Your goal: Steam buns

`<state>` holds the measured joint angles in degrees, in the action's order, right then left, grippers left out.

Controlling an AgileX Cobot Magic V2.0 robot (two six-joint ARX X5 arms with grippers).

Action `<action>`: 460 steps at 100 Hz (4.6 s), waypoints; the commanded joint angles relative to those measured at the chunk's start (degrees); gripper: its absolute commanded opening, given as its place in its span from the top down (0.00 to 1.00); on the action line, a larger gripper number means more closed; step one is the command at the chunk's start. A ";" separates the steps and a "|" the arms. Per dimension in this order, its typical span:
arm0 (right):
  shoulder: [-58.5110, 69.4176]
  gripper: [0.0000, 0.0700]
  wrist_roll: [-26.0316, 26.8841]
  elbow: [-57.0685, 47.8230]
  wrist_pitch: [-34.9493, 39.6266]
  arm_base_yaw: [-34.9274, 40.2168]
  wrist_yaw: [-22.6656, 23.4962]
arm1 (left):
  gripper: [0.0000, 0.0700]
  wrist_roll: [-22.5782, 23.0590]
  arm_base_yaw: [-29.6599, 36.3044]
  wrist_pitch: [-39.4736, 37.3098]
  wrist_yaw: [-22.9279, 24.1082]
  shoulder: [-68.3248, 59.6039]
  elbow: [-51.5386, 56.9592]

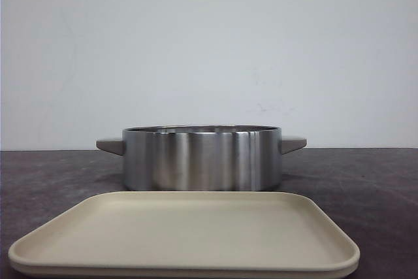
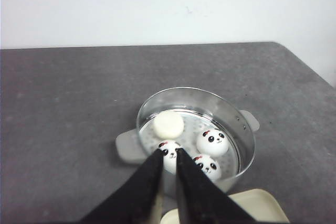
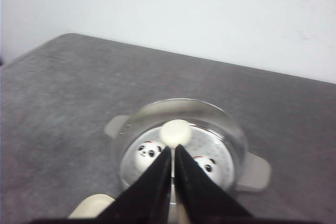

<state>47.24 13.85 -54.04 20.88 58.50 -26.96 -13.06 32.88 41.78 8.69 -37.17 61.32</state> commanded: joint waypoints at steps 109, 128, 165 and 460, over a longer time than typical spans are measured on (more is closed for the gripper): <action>-8.00 0.99 -5.05 8.24 -6.91 -8.17 -1.25 | 1.00 0.42 0.35 0.39 0.74 3.89 0.13; -23.87 0.99 -15.69 31.10 -26.10 -24.70 11.47 | 1.00 0.42 0.35 0.44 0.74 3.89 0.13; -43.60 0.99 -17.99 49.59 -22.88 -50.97 22.25 | 1.00 0.42 0.35 0.37 0.74 3.89 0.15; -47.04 0.99 -12.76 53.35 -11.82 -52.81 20.92 | 1.00 5.51 -33.31 -41.79 -6.51 34.86 -59.52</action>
<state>0.25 0.43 -0.84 9.32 5.63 -5.98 -8.43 0.16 0.56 1.78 -2.94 3.11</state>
